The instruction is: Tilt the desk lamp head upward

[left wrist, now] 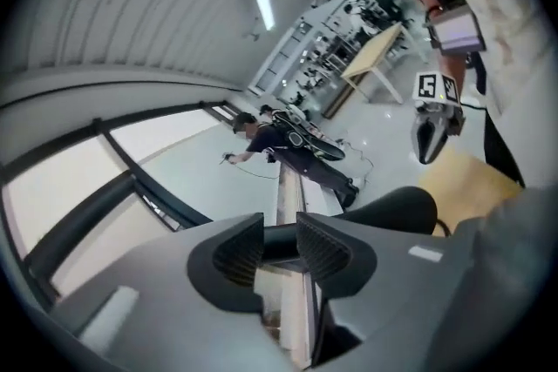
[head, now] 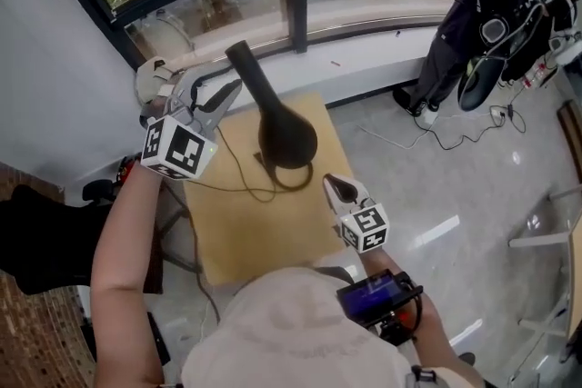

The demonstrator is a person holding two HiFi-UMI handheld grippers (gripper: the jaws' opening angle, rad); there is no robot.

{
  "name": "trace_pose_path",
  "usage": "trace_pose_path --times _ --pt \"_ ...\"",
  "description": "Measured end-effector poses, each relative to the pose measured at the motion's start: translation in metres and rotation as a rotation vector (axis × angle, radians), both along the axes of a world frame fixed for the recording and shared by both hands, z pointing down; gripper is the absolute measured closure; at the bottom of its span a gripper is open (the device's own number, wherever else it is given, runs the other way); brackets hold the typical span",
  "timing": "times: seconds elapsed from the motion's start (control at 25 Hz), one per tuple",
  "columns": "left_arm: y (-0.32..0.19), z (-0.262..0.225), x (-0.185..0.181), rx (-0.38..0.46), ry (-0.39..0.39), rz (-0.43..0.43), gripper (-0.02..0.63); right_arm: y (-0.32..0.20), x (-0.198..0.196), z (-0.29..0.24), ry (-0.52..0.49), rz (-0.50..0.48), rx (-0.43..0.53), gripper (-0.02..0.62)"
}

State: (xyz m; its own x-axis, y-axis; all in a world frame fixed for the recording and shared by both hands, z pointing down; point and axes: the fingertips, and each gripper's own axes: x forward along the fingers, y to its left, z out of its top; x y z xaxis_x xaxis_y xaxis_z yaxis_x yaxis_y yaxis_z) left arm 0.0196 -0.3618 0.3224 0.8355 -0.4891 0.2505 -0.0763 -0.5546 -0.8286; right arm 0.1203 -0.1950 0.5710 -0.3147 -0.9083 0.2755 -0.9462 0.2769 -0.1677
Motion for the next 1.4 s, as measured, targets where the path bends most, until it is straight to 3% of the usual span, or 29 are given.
trace_pose_path --times 0.2,0.36,0.52,0.64,0.72,0.96,1.2,1.4 --pt "-0.019 0.017 0.011 0.247 -0.302 0.078 0.414 0.002 0.005 0.004 -0.030 0.031 -0.001 0.572" --pt "-0.026 0.021 0.018 0.377 -0.458 0.129 0.387 0.005 0.012 0.007 -0.030 0.035 -0.008 0.571" --pt "-0.034 0.021 0.016 0.402 -0.515 0.135 0.360 0.005 0.018 0.008 -0.037 0.042 -0.009 0.571" --pt "-0.040 0.032 0.007 0.475 -0.624 0.148 0.326 0.004 0.022 0.010 -0.056 0.047 -0.019 0.571" --pt "-0.042 0.036 0.008 0.528 -0.674 0.165 0.324 0.002 0.024 0.010 -0.068 0.052 -0.025 0.571" --pt "-0.043 0.035 0.020 0.610 -0.725 0.203 0.324 0.000 0.021 0.006 -0.064 0.032 -0.024 0.571" --pt "-0.051 0.058 0.023 0.762 -0.892 0.226 0.324 0.000 0.017 0.006 -0.057 0.028 -0.019 0.571" --pt "-0.054 0.068 0.030 0.758 -0.867 0.221 0.334 0.001 0.013 0.005 -0.049 0.028 -0.022 0.571"
